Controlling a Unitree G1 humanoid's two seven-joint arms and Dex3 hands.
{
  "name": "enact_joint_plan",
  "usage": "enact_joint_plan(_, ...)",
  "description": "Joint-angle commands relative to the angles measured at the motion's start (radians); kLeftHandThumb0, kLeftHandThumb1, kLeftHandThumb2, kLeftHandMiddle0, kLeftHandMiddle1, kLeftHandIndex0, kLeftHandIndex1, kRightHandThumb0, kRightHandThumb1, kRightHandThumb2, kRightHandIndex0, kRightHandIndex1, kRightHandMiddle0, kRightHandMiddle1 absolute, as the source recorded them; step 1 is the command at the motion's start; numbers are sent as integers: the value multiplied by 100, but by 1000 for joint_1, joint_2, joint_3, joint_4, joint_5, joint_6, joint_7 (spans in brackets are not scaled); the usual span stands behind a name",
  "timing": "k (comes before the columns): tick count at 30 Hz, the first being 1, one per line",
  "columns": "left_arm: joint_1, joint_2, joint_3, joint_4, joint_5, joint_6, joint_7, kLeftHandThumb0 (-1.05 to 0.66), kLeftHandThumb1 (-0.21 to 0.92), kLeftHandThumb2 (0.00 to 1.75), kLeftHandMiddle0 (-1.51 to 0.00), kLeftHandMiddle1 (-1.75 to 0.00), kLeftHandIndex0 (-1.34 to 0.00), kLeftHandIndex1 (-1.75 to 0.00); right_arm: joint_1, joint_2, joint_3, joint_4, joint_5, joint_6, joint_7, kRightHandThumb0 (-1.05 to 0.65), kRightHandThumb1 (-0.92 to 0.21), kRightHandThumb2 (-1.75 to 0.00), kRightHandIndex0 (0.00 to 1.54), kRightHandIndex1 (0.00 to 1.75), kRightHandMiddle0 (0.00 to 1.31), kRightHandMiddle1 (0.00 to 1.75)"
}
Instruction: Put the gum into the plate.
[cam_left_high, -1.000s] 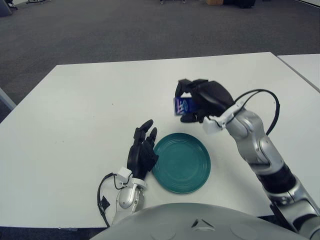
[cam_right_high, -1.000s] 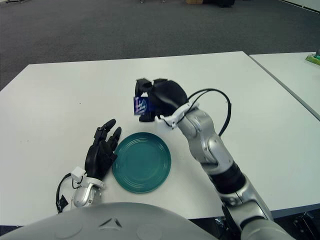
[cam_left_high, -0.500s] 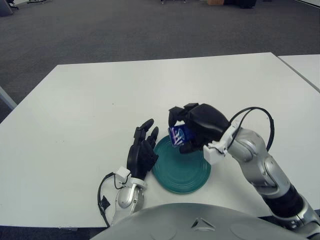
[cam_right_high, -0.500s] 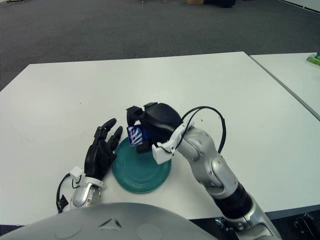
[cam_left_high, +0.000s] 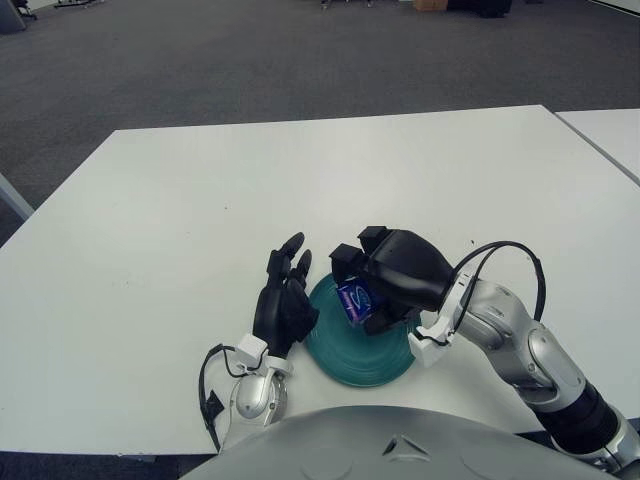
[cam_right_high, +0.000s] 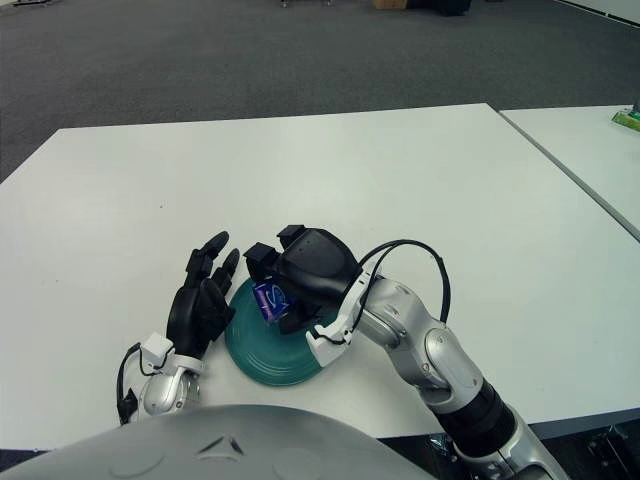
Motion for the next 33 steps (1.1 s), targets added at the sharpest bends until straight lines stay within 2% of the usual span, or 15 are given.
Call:
enact_joint_plan(1,-2,-24,7,-6,-46,47,7,-105,92,110,-32,0,0,-59,21,-29,16,38,22,-48,7,-45,-46,-114,117,175,77,175)
enact_joint_plan(3,-2,-34,8,-1,-64,48,8,-105,92,107,-30,0,0,-59,23,-44,18,50,23,-72,7,-43,-52,-106,104,175,59,175)
enact_joint_plan(4,-2,-36,9,1,-71,45,7,-105,92,106,-29,0,0,-59,24,-49,17,53,22,-81,7,-41,-62,-93,93,175,48,175)
enact_joint_plan(5,-2,-37,9,3,-77,41,6,-105,92,106,-28,0,0,-59,26,-54,16,55,19,-88,9,-40,-65,-88,89,175,44,175)
enact_joint_plan(7,-2,-39,9,8,-89,34,2,-105,92,104,-27,0,0,-59,26,-63,13,55,15,-97,22,-38,-81,-66,72,175,30,175)
enact_joint_plan(9,-2,-41,8,14,-100,22,-3,-105,92,104,-26,0,0,-59,23,-75,10,50,14,-105,43,-53,-86,-63,55,174,18,152)
enact_joint_plan(11,-3,-39,8,23,-81,0,6,-105,92,104,-25,0,0,-58,16,-98,6,40,22,-114,78,-62,-89,-62,43,146,9,133)
enact_joint_plan(12,-3,-36,8,25,-58,-9,19,-105,92,104,-25,0,0,-57,11,-108,4,38,29,-121,92,-66,-90,-63,39,117,6,120)
enact_joint_plan(13,-4,-35,8,25,-40,-14,28,-105,92,104,-24,0,0,-57,8,-113,2,37,34,-126,101,-69,-91,-65,37,93,4,108)
enact_joint_plan(16,-1,-34,1,8,16,-14,62,-105,92,104,-25,-1,0,-56,-2,-124,-5,41,68,-142,119,-73,-92,-67,33,52,1,84)
enact_joint_plan(17,0,-35,0,7,22,-14,67,-105,92,104,-25,-1,0,-56,-2,-125,-7,42,72,-145,122,-73,-92,-68,32,43,1,79)
enact_joint_plan(21,25,-57,-33,-30,97,-17,126,-105,92,106,-26,-1,0,-56,1,-117,-21,54,138,-154,122,-76,-92,-68,31,28,0,69)
enact_joint_plan(25,27,-76,-23,-29,193,-11,227,-103,92,108,-26,-1,0,-54,22,-93,-41,79,206,-176,70,-81,-92,-66,30,17,0,60)
enact_joint_plan(29,18,-86,-22,-23,213,-10,287,-102,92,109,-28,-2,0,-53,24,-84,-50,94,239,-188,53,-84,-92,-65,30,12,0,58)
enact_joint_plan(33,11,-123,-50,-3,147,-33,311,-102,92,110,-31,-3,0,-54,38,-76,-63,101,276,-181,46,-90,-92,-68,27,8,0,54)
